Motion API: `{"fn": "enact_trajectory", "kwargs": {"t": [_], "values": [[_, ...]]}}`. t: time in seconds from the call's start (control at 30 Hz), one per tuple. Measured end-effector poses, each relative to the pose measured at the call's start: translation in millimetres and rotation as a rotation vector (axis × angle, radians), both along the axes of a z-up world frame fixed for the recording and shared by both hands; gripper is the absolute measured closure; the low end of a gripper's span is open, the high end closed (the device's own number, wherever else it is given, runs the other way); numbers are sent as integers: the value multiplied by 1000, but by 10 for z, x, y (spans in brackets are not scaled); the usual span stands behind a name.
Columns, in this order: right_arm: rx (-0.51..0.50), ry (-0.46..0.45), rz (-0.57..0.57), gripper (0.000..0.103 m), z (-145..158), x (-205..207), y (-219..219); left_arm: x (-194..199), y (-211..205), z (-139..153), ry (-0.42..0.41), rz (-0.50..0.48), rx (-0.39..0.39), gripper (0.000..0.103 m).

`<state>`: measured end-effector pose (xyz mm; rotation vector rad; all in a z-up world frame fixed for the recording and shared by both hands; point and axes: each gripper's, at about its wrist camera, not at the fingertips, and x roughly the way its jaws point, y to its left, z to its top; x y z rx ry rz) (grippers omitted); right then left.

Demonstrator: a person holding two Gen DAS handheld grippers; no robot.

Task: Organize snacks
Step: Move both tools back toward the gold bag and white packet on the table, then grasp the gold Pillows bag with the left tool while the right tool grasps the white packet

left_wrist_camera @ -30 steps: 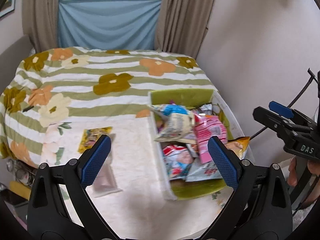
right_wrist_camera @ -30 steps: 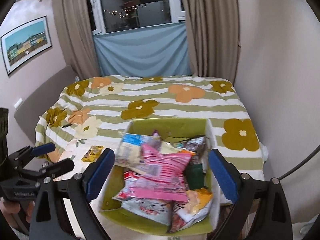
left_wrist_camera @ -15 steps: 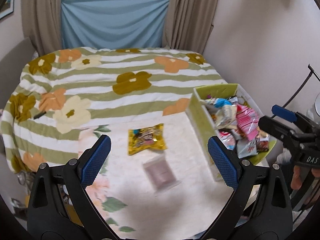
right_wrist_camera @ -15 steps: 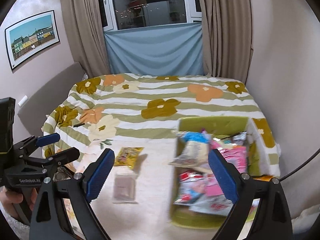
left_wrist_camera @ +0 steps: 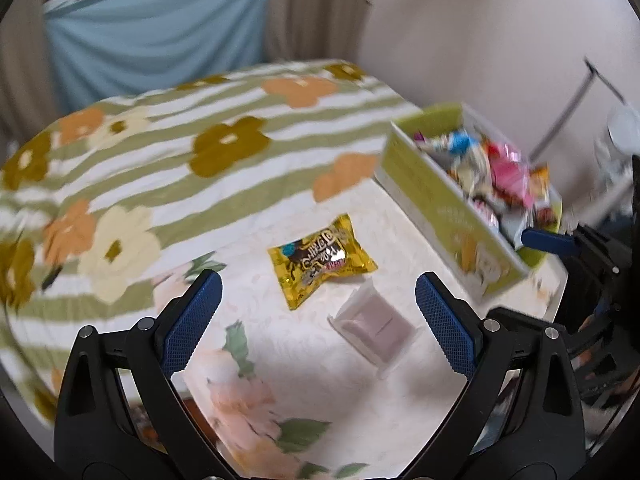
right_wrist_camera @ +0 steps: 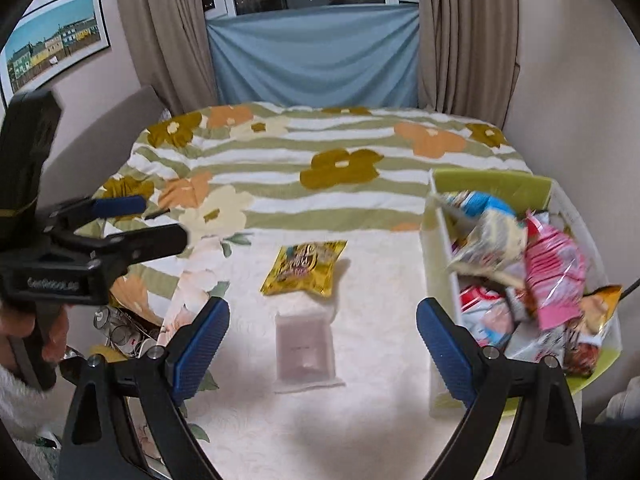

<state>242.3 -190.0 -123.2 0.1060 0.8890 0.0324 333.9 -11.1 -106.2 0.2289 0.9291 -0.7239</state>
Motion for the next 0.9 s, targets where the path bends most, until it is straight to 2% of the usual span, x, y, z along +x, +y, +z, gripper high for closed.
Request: {"fn": "enact_trajectory", "kwargs": {"t": [0.07,0.2,0.37,0.43,0.67,0.73,0.8,0.83,0.9], "values": [[-17,25,-2,10,-125,18,76,106,-126,-148,9,-86,42,6],[-28,76,0,10,-401,54,147,320,-451,-538,2,-245,190,6],[-42,143,23,10,-804,159,200,520,-796,-1034,14,-390,316,6],[-42,167,36,10,-985,217,197,579,-911,-1211,-5,-432,372,6],[-37,222,73,10,-1405,389,236,755,-1183,-1582,36,-512,436,6],[-40,222,87,10,-1468,408,266,776,-1235,-1632,56,-524,431,13],[-31,227,96,10,-1522,433,287,791,-1293,-1686,87,-540,429,36],[-27,230,99,10,-1544,441,296,793,-1315,-1711,95,-543,434,38],[-32,239,111,10,-1583,448,319,793,-1339,-1769,114,-547,444,51]]}}
